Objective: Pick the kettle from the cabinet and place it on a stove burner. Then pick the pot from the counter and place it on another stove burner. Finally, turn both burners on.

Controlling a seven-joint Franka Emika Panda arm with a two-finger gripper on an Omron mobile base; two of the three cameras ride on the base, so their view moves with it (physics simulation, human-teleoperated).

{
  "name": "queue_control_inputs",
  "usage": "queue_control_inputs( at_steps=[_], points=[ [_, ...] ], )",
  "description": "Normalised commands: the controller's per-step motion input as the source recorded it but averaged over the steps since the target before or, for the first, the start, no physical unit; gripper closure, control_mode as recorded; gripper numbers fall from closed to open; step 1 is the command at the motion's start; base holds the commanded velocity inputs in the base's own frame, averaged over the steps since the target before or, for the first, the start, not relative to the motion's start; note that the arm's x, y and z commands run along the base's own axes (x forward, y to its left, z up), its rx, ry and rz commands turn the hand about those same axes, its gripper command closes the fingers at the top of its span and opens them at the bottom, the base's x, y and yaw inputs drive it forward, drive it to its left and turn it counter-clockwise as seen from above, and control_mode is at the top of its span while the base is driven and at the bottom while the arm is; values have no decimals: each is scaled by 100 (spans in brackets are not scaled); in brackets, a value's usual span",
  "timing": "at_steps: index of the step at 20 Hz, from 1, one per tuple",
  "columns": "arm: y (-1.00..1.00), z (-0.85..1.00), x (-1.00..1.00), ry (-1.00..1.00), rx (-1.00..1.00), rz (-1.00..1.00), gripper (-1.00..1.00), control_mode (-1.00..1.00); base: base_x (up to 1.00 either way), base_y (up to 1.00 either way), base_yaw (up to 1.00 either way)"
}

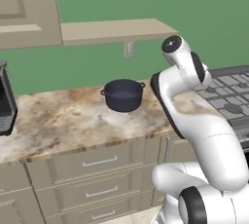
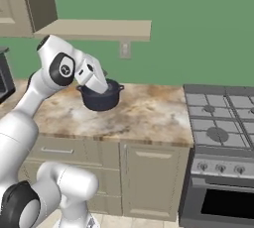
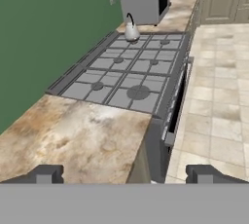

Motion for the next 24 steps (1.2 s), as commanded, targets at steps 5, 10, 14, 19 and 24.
queue_control_inputs(
  at_steps=[5, 10, 14, 19, 24],
  points=[
    [0, 0, 0, 0, 0, 0, -100, 100, 18, 30, 13],
    [0, 0, 0, 0, 0, 0, -100, 100, 24, 30, 13],
    [0, 0, 0, 0, 0, 0, -100, 100, 44, 17, 11],
    [0, 0, 0, 0, 0, 0, -100, 100, 39, 14, 10],
    [0, 0, 0, 0, 0, 0, -100, 100, 23, 16, 8]
  ],
)
